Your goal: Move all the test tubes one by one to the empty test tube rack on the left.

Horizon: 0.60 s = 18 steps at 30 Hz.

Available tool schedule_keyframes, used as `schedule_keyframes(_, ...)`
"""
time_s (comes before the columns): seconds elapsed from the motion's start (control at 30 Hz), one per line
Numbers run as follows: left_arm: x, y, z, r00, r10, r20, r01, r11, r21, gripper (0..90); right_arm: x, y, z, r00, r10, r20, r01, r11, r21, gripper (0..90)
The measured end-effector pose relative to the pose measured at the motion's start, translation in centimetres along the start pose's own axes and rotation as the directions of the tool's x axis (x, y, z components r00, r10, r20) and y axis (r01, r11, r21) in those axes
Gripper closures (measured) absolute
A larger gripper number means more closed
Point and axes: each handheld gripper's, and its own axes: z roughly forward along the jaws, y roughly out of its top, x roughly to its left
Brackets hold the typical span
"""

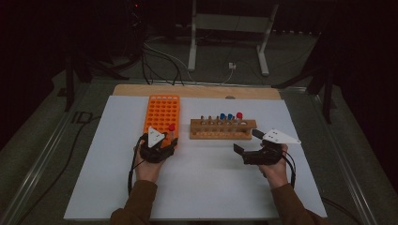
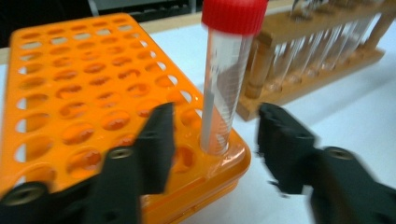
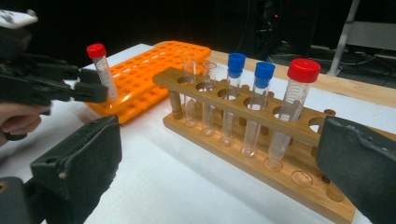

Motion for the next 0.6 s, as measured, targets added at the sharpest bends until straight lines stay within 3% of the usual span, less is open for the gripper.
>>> schedule_keyframes(0.17, 0.8, 0.8, -2.0, 0.9976, -0.068, 0.016, 0.069, 0.9951, -0.071, 19.9, -0.1, 0.1, 0.2, 1.0, 0.004, 0.004, -0.004, 1.0, 0.011, 0.7)
schedule_keyframes(0.3, 1.3, 1.2, -3.8, 0.9979, -0.064, -0.002, 0.064, 0.9937, -0.092, 5.2, -0.4, 0.5, 0.3, 1.0, 0.001, 0.008, -0.001, 1.0, 0.014, 0.7)
schedule_keyframes(0.4, 1.6, 1.2, -5.0, 0.9993, -0.033, -0.018, 0.031, 0.9953, -0.092, 1.9, -0.8, 0.9, 0.6, 0.9999, 0.004, 0.016, -0.004, 1.0, 0.015, 0.7)
schedule_keyframes(0.47, 1.7, 1.1, -5.3, 0.9984, -0.051, -0.022, 0.049, 0.9942, -0.096, 1.9, -1.0, 1.3, 0.9, 0.9996, 0.0, 0.027, -0.001, 0.999, 0.033, 0.7)
schedule_keyframes(0.53, 2.0, 0.9, -5.5, 0.9961, -0.088, 0.004, 0.088, 0.9904, -0.106, 1.9, -1.3, 1.7, 1.2, 0.9993, -0.007, 0.036, 0.006, 0.999, 0.042, 2.0)
schedule_keyframes(0.6, 2.1, 0.8, -5.7, 0.9948, -0.101, 0.013, 0.102, 0.9884, -0.113, 0.6, -1.7, 2.1, 1.5, 0.9992, -0.006, 0.04, 0.004, 0.999, 0.048, 2.4)
